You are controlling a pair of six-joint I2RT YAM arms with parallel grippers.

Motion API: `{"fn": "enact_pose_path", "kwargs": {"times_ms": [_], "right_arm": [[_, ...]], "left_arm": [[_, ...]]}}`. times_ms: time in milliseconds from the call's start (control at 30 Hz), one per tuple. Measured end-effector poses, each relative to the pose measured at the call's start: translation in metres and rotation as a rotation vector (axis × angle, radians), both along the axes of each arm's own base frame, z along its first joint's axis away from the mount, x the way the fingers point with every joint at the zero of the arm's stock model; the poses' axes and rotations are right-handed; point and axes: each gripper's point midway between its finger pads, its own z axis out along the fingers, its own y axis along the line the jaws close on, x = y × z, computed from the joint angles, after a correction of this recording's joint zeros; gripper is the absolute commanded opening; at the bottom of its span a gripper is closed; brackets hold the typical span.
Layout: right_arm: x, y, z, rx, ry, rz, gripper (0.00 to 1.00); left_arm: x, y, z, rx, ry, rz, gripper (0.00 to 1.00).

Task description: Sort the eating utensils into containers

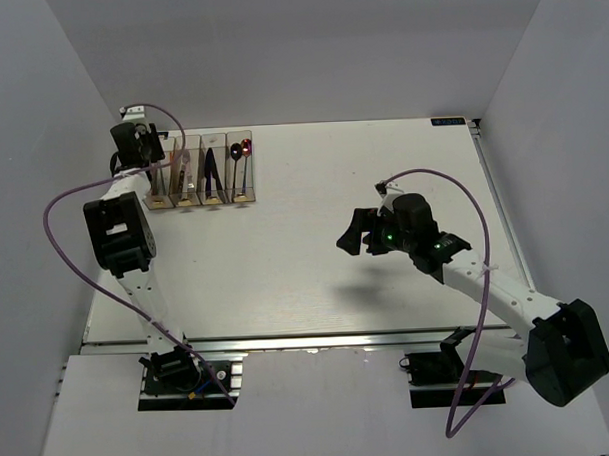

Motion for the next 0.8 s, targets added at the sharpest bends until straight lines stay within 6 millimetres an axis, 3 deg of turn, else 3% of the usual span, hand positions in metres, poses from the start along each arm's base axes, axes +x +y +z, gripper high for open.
{"fn": "enact_pose_path", "kwargs": {"times_ms": [200, 467, 800], "right_arm": [[0.002, 0.002, -0.007, -0.008, 0.014, 0.0, 0.89], [0.003, 0.003, -0.014, -0.012, 0.041, -0.004, 0.89], [0.003, 0.004, -0.016, -0.01, 0.048, -0.001, 0.89]], "left_arm": [[0.011, -0.004, -0.013, -0.021, 0.013, -0.035, 0.43], [0.011, -0.006, -0.066, -0.054, 0.113, -0.043, 0.42], [0.009, 0.001, -0.066, -0.059, 0.119, -0.03, 0.48]]}}
